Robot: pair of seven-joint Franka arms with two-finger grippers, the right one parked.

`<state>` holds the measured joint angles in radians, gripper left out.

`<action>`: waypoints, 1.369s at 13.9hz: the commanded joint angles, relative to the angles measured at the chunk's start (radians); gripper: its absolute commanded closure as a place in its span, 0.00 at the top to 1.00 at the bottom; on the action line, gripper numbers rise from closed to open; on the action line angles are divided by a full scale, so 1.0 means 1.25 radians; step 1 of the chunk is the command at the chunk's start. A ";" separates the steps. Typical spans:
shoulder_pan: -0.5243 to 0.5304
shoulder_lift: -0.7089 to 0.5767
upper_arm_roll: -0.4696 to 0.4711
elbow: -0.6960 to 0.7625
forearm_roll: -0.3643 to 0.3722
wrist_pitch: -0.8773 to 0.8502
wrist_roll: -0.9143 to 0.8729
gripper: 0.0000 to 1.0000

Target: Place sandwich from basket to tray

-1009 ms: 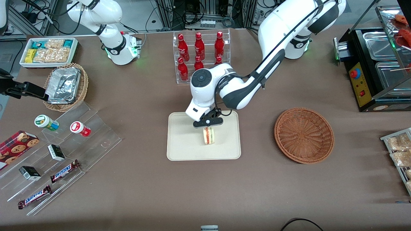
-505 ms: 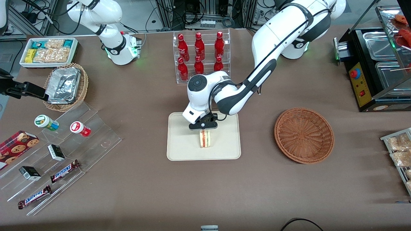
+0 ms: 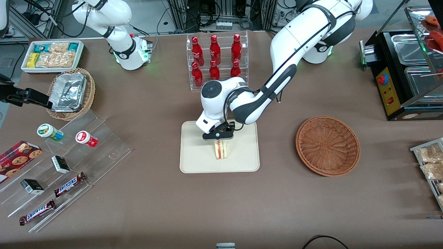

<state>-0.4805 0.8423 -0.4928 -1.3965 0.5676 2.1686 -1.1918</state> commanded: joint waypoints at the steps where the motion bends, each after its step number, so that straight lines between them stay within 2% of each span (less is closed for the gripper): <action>1: 0.005 -0.060 0.005 0.012 -0.011 -0.040 -0.029 0.99; 7: 0.101 -0.243 0.003 0.002 -0.176 -0.253 -0.049 0.99; 11: 0.209 -0.368 0.003 -0.007 -0.299 -0.414 0.128 0.99; 14: 0.291 -0.472 0.003 -0.073 -0.318 -0.459 0.235 0.99; 15: 0.308 -0.509 0.008 -0.091 -0.351 -0.472 0.288 0.99; 16: 0.333 -0.540 0.036 -0.107 -0.378 -0.486 0.361 0.99; 19: 0.333 -0.604 0.186 -0.112 -0.441 -0.555 0.593 0.99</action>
<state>-0.0773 0.1675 -0.3533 -1.4823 0.0678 1.5039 -0.6100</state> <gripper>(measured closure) 0.009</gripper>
